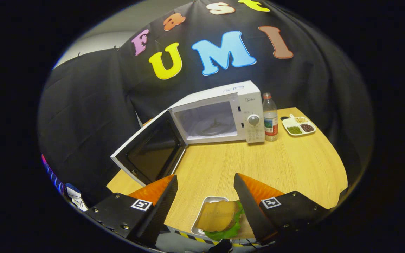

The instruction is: Open the microwave, put the food inside, and close the microwave door.

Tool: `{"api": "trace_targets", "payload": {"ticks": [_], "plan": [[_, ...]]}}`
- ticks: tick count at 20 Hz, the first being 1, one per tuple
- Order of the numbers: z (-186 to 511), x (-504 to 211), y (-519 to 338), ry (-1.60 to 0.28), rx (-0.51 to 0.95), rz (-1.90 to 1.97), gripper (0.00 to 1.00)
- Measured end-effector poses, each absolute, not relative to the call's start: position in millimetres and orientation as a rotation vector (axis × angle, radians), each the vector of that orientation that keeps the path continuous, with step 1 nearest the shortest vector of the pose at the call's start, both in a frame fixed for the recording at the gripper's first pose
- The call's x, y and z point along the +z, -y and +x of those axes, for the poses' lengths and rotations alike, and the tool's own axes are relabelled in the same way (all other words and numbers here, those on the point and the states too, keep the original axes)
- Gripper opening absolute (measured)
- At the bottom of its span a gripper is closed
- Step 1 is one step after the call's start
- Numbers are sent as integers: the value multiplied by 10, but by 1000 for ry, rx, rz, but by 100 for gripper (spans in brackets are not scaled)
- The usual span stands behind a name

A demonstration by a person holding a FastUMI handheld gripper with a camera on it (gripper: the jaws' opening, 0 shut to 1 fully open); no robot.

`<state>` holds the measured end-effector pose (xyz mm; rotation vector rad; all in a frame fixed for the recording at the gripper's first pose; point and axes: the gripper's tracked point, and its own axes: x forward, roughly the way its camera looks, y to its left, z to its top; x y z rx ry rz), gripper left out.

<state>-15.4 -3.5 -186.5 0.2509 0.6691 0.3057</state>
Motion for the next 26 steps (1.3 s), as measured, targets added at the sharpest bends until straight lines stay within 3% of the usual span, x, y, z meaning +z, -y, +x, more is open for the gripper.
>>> {"api": "trace_targets", "payload": {"ticks": [16,17,18,21,24,25,26], "plan": [[-620,-2824,257,-1092,374,613,96],[-646,-2859,244,-1107,372,626,91],[-671,-2893,252,-1125,371,629,79],[-763,-2984,215,-1173,385,622,80],[-730,-2910,147,-1142,405,654,44],[-735,-2883,176,-1139,400,647,44],[-717,-2921,125,-1139,401,652,32]]}}
